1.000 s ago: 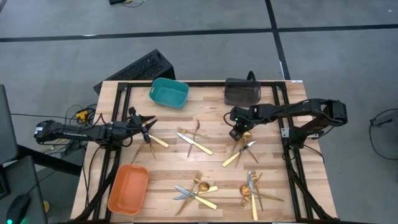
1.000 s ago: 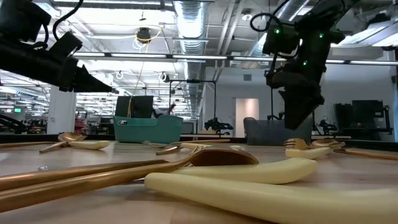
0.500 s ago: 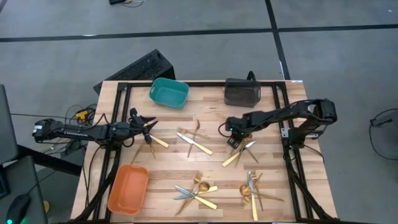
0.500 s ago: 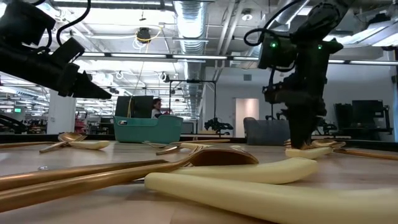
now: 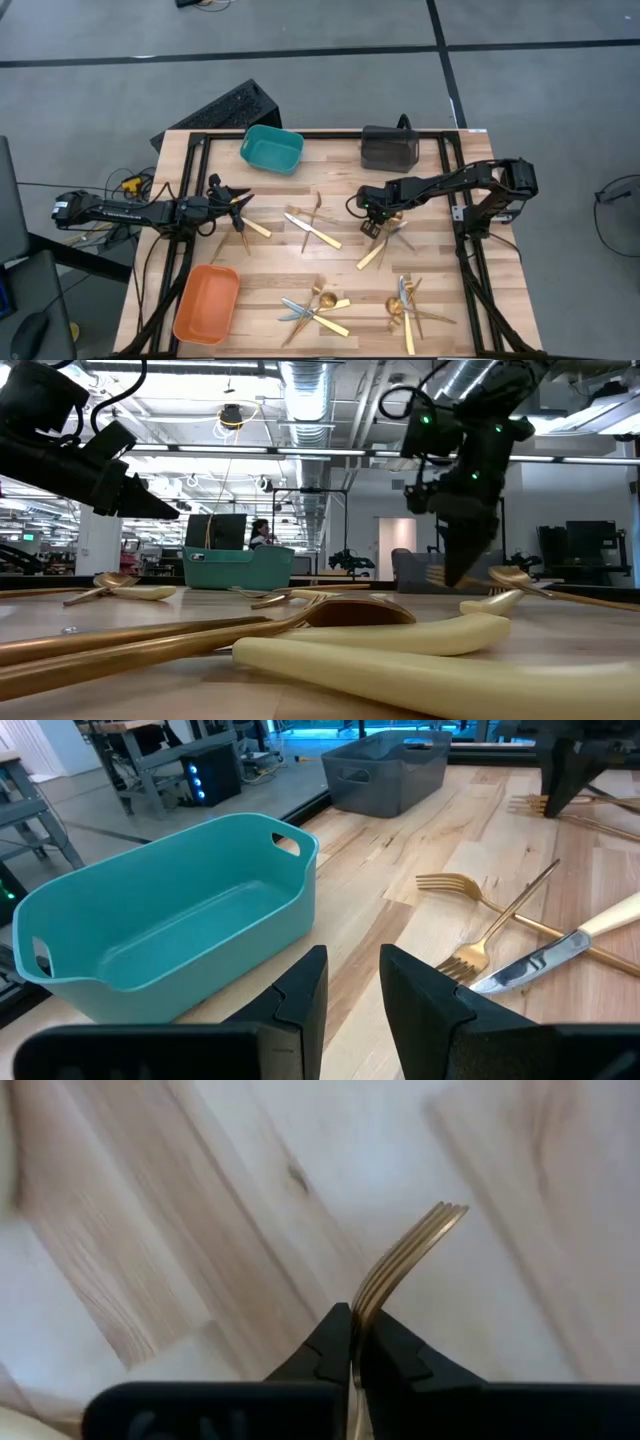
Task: Sort silverware by color (type)
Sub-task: Put the gold fork into the black bin
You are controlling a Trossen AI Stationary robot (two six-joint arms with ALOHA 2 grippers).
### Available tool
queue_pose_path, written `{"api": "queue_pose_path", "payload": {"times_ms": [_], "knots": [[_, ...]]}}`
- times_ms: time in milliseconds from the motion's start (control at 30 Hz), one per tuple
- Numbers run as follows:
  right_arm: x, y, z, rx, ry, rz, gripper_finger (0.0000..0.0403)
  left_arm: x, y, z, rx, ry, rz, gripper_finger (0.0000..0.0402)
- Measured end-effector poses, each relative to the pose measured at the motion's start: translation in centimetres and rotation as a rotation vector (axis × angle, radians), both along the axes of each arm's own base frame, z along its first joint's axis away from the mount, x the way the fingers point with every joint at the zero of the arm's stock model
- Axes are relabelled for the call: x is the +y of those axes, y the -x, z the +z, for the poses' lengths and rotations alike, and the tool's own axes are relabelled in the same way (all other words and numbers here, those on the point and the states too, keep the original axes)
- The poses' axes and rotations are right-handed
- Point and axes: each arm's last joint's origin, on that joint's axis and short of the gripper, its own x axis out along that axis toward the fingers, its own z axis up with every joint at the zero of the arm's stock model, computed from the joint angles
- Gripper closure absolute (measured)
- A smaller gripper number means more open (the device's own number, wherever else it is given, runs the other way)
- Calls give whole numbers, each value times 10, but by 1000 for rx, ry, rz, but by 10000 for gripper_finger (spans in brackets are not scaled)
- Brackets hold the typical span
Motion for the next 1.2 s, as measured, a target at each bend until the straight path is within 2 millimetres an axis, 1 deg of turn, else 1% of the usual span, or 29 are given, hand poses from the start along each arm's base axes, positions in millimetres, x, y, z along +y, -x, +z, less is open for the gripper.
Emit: {"api": "queue_pose_path", "payload": {"times_ms": [233,300,400,467,533,633,700,800,900,1033,1133,1200], "knots": [[1,-26,37,-112,82,115,375,0,0,0,-21,34,-1,315],[5,-34,48,-162,122,159,375,-1,-1,0,-30,59,-26,315],[16,-47,64,-269,206,223,375,-2,-1,-1,-33,85,-71,315],[24,-51,70,-283,312,311,375,-3,-1,-1,-31,87,-80,315],[30,-53,74,-246,473,399,375,-3,-1,-1,-31,86,-78,315],[26,-53,78,-126,763,447,370,-3,-1,-1,-30,86,-77,315],[14,-53,81,-27,897,455,366,-3,-1,-1,-29,85,-78,315],[-12,-51,82,54,947,469,366,-3,-1,-1,-28,85,-78,315],[-48,-46,82,74,912,439,369,-3,-1,-1,-16,75,-81,315],[-95,-32,81,98,856,380,370,-2,-2,-2,-2,61,-67,315],[-124,-20,81,98,822,336,370,-2,-2,-3,4,66,-59,315],[-140,-12,80,57,772,325,370,-2,-2,-4,10,76,-55,315]]}}
